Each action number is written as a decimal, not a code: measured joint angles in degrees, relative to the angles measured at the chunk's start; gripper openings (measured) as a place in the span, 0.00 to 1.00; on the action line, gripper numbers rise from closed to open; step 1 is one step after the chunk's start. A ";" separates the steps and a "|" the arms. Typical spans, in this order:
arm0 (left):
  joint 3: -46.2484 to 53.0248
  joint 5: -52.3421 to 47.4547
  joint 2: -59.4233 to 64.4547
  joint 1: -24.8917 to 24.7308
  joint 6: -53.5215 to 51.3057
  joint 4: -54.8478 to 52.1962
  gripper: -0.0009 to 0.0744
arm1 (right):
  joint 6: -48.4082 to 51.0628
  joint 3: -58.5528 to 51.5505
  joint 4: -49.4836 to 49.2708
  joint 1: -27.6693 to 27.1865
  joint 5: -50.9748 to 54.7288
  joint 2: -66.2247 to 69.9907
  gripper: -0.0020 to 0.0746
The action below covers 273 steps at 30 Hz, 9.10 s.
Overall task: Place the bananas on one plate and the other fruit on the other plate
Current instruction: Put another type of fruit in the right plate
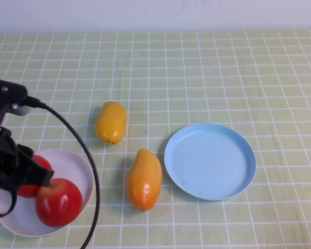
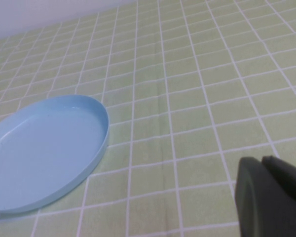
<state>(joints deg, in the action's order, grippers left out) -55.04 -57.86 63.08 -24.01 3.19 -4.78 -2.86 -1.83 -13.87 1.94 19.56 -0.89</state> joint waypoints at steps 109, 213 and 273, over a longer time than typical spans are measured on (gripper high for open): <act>56.49 36.40 -63.69 19.82 -7.33 6.87 0.02 | 0.00 0.39 -28.37 0.00 -15.24 0.00 0.00; 56.49 36.40 -63.70 19.82 -7.33 6.87 0.02 | -27.08 90.53 19.52 35.78 41.89 104.04 0.75; 56.49 36.40 -63.70 19.82 -7.33 6.87 0.02 | -25.55 148.37 12.87 41.42 36.77 147.78 0.89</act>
<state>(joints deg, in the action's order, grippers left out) 1.46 -21.46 -0.62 -4.18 -4.13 2.09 -28.41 146.54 -1.00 43.36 56.33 146.89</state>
